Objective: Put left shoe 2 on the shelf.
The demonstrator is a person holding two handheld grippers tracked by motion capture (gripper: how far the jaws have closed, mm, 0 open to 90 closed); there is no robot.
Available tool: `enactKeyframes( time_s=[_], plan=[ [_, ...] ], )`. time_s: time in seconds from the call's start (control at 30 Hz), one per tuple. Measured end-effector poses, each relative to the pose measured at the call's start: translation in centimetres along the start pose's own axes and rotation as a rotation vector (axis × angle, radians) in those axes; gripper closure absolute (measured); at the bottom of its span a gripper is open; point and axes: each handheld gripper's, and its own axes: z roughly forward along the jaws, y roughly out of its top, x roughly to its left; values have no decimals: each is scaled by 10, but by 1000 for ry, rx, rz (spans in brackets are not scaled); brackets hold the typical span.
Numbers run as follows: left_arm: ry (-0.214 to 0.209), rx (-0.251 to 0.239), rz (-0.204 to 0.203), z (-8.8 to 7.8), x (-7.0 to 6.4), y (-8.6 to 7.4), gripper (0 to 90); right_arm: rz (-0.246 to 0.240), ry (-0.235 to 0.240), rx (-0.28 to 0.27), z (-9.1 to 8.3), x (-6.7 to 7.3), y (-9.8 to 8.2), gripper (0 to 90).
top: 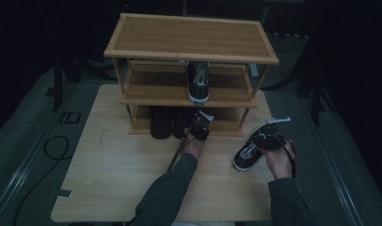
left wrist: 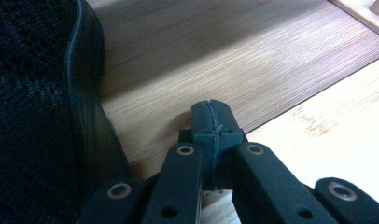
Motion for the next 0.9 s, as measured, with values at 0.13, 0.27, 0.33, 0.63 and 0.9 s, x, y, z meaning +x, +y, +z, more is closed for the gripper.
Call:
enactKeyframes(
  time_s=[0.13,0.27,0.33,0.63,0.9],
  plan=[
    [-1,0,1,0,0,0,900,-1,18,26,8,3,-1,900],
    [0,0,1,0,0,0,900,13,50,17,7,3,-3,820],
    [0,-3,-2,0,0,0,900,8,52,17,6,4,-3,788],
    [0,-6,-2,0,0,0,900,-9,91,19,4,16,-9,724],
    [-1,-7,-3,0,0,0,900,-72,131,29,2,42,-13,726]
  ],
)
